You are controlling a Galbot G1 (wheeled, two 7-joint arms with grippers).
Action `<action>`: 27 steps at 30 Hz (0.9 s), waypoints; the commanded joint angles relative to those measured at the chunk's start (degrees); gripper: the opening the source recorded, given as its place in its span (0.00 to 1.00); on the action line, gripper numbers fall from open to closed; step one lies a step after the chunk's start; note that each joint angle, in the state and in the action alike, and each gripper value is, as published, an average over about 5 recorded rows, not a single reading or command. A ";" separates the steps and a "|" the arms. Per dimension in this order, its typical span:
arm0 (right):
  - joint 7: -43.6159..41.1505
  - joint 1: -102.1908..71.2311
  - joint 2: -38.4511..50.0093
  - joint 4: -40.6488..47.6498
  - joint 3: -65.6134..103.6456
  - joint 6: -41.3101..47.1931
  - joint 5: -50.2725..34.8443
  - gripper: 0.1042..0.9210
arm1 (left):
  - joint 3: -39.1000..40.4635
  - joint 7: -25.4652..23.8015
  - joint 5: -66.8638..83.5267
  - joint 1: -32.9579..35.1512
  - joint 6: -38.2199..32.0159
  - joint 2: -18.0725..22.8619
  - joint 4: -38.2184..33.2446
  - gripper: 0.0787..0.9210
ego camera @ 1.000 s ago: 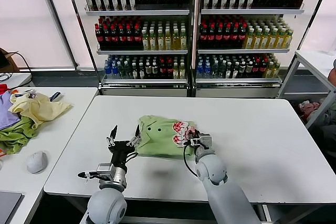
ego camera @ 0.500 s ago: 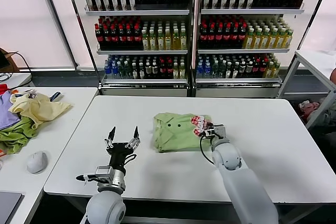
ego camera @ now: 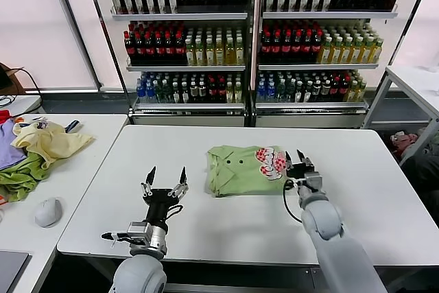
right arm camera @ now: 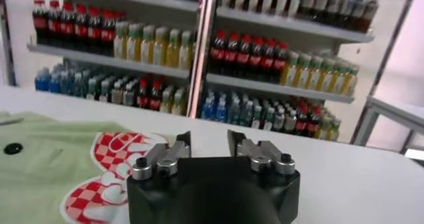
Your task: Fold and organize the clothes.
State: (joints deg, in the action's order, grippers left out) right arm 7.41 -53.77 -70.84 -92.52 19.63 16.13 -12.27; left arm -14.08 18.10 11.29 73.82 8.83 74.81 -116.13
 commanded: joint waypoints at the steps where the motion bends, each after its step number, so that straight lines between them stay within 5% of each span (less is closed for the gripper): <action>1: -1.55 -24.89 1.22 -24.29 13.44 -6.85 -1.25 0.49 | 0.76 -0.71 -1.26 2.43 -0.04 0.20 -2.49 0.88; 12: -2.04 -30.94 -1.15 -28.05 14.89 -10.66 0.81 0.85 | 1.55 -2.03 -0.97 5.66 2.00 0.83 -5.56 0.88; 27: -0.38 -31.82 -2.18 -28.64 13.66 -9.63 4.12 0.88 | 0.58 -1.94 -1.03 7.74 3.59 1.18 -6.98 0.88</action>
State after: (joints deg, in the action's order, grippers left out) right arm 6.49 -82.69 -72.64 -118.54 32.28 7.20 -9.63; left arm -13.24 16.20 10.28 80.61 11.77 76.01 -122.38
